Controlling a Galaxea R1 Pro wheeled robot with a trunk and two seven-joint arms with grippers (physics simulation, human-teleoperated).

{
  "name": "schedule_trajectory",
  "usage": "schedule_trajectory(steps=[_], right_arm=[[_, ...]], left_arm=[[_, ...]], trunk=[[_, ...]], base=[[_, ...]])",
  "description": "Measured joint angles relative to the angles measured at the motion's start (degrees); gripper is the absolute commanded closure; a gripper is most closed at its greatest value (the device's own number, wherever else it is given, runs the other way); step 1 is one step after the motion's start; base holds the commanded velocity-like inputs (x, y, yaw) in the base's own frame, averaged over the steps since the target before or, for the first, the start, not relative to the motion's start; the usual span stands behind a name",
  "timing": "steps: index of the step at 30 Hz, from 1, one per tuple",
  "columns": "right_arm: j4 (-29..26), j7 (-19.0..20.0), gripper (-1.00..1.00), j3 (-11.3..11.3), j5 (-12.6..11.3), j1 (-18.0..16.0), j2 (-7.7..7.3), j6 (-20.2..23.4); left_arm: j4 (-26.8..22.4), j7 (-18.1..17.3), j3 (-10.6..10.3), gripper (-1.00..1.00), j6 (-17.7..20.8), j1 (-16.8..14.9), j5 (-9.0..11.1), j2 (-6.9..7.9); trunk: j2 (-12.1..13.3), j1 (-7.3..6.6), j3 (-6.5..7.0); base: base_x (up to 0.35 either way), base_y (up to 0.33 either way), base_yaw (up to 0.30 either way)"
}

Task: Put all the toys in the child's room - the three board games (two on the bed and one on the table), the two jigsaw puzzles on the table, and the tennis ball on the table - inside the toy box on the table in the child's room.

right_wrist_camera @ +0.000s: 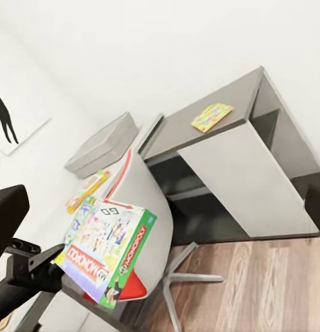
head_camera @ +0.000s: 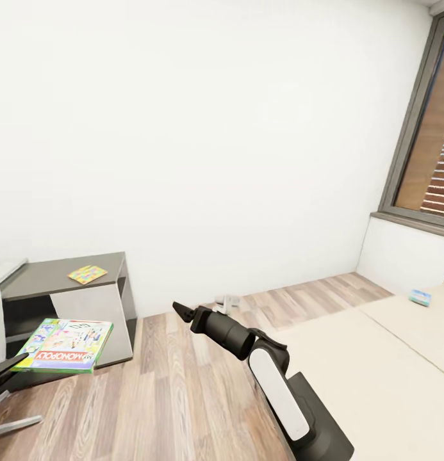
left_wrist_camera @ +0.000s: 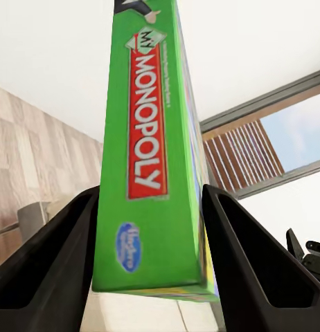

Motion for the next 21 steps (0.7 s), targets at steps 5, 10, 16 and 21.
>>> schedule_trajectory(steps=[5, 10, 16, 21], right_arm=[[0.0, 0.1, -1.00, 0.0, 0.0, 0.0, -0.05, 0.0], [0.0, 0.1, -1.00, -0.1, 0.0, 0.0, -0.06, 0.1], [0.0, 0.1, -1.00, 0.0, 0.0, 0.0, -0.07, 0.1], [0.0, 0.1, -1.00, 0.0, 0.0, 0.0, -0.06, 0.1]], left_arm=[[0.0, 0.0, 0.0, 1.00, 0.0, 0.0, 0.0, 0.01], [0.0, 0.0, 0.0, 1.00, 0.0, 0.0, 0.0, 0.01], [0.0, 0.0, 0.2, 1.00, 0.0, 0.0, 0.1, 0.00], [0.0, 0.0, 0.2, 1.00, 0.0, 0.0, 0.1, 0.01]], trunk=[[0.0, 0.00, 0.13], [0.0, 0.02, 0.36], [0.0, 0.03, 0.50], [0.0, 0.03, 0.51]], base=[[0.272, 0.000, 0.216], [0.098, 0.000, 0.233], [0.013, 0.000, 0.068], [0.002, 0.000, 0.121]])
